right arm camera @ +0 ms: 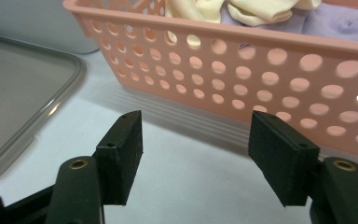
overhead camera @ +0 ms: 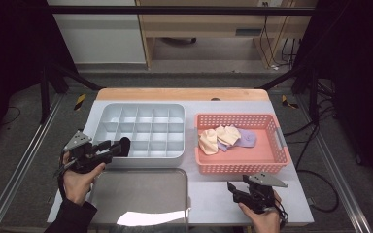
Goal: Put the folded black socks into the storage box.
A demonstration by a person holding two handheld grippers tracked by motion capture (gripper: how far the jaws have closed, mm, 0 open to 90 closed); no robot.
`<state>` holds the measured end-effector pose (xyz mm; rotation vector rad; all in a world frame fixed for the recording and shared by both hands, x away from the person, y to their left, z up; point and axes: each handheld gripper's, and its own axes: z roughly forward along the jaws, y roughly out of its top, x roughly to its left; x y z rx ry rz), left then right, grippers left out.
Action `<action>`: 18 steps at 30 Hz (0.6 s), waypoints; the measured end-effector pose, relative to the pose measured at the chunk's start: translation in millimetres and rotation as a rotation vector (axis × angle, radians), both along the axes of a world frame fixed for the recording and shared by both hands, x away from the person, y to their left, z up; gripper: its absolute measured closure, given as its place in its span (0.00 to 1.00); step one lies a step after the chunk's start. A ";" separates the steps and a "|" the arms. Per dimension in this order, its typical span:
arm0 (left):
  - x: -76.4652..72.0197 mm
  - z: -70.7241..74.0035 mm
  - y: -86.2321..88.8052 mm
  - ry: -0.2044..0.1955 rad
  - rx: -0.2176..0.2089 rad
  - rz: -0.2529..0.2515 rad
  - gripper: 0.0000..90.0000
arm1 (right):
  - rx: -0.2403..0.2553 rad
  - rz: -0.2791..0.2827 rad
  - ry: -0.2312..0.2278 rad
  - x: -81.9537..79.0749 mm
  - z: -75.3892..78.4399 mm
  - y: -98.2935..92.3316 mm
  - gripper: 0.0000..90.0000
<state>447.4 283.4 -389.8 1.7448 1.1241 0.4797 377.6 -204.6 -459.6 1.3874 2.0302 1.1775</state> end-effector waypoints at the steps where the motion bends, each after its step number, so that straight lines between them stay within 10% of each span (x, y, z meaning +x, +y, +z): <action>1: 0.0 0.0 0.0 0.000 0.000 0.000 0.52 | 0.000 0.000 0.000 0.0 0.0 0.0 0.40; 8: -22.8 -3.1 -7.7 -0.054 -0.010 -0.043 0.46 | 0.013 0.005 -0.023 -3.9 6.0 1.0 0.38; 18: -53.9 -22.0 -18.1 -0.031 0.008 -0.086 0.45 | 0.021 0.002 -0.047 -5.2 12.4 1.2 0.37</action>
